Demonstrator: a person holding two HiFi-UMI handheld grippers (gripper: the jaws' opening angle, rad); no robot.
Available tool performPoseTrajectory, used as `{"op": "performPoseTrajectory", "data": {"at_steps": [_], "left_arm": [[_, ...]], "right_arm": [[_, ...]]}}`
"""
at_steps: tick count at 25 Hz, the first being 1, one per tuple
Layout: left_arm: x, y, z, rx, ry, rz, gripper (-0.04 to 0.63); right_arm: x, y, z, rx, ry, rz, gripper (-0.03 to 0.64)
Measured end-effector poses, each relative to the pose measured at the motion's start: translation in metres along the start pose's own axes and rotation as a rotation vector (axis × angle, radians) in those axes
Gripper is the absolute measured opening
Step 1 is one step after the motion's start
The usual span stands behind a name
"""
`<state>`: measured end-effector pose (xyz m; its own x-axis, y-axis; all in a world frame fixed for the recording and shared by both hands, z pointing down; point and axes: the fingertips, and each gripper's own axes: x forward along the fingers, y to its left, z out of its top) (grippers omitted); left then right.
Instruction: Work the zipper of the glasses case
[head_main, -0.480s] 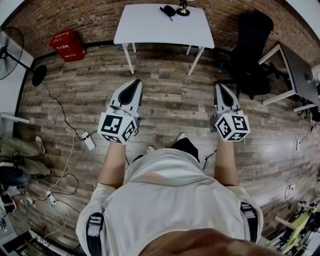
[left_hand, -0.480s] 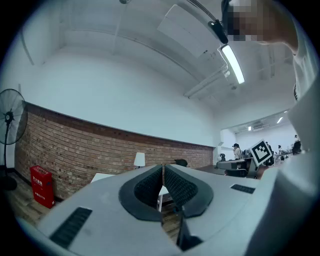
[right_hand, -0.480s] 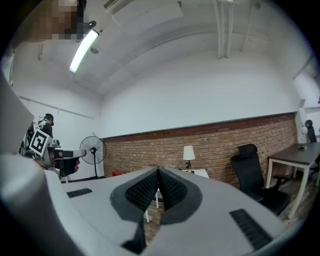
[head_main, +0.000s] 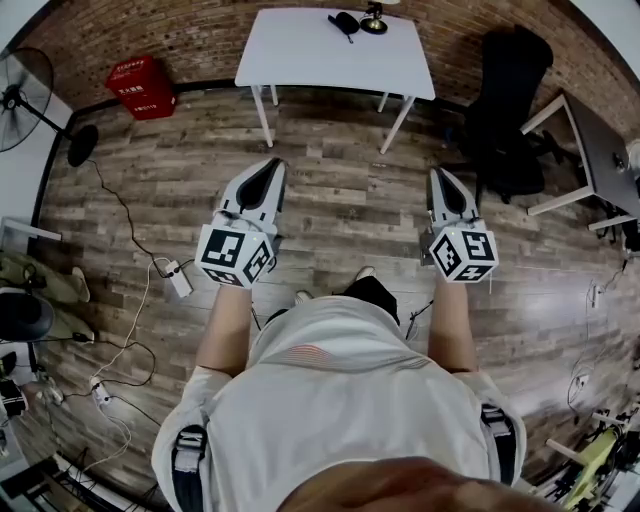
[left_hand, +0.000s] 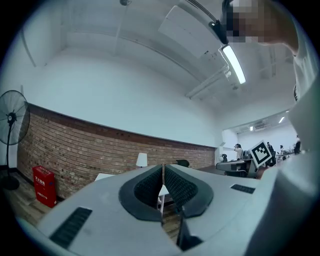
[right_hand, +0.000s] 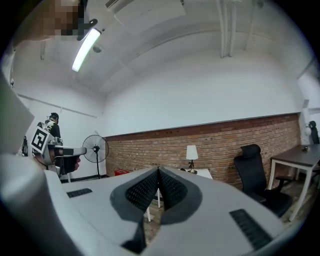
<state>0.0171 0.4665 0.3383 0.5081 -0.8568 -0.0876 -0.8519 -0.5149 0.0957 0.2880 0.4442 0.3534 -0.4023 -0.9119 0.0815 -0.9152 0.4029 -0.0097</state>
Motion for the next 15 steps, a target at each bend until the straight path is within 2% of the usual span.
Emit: {"op": "performPoseTrajectory", "data": {"at_steps": [8,15], "left_arm": [[-0.005,0.011,0.001,-0.005,-0.005,0.011,0.026],[-0.015,0.027,-0.003,-0.023,-0.001,0.027,0.026]], "right_arm": [[0.008,0.007,-0.001,-0.022,0.011,0.007,0.051],[0.018,0.022,0.006,0.026,-0.033,0.055,0.051]]}}
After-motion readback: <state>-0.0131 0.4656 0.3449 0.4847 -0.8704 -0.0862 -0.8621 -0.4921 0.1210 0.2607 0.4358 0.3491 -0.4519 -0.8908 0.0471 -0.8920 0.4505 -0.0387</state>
